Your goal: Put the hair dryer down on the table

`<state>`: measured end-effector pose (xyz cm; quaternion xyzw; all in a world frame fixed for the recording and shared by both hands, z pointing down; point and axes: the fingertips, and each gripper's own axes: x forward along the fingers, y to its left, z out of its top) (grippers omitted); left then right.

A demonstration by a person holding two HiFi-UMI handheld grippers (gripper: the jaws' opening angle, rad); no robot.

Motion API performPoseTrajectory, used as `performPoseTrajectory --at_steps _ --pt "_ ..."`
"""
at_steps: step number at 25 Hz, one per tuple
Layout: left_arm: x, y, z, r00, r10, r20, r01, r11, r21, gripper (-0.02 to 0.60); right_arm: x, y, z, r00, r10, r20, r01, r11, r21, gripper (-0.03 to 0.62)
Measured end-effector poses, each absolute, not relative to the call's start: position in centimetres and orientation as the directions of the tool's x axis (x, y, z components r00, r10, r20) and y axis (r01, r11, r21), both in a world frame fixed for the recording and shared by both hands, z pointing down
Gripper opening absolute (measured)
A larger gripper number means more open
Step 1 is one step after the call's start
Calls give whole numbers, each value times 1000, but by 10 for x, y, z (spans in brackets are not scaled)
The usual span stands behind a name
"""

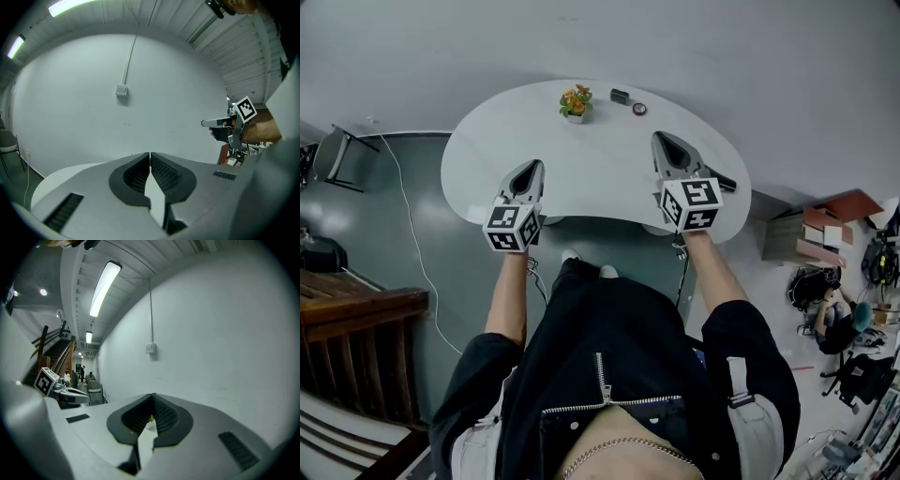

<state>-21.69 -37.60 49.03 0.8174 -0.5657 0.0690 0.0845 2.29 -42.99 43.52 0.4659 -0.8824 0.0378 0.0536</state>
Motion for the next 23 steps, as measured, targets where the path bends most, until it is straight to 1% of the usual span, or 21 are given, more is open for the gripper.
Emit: performPoseTrajectory --at_steps 23 --pt "-223 -376 499 336 -915 223 -942 -327 75 28 24 -431 450 -558 -815 156 -827 561 -23 3"
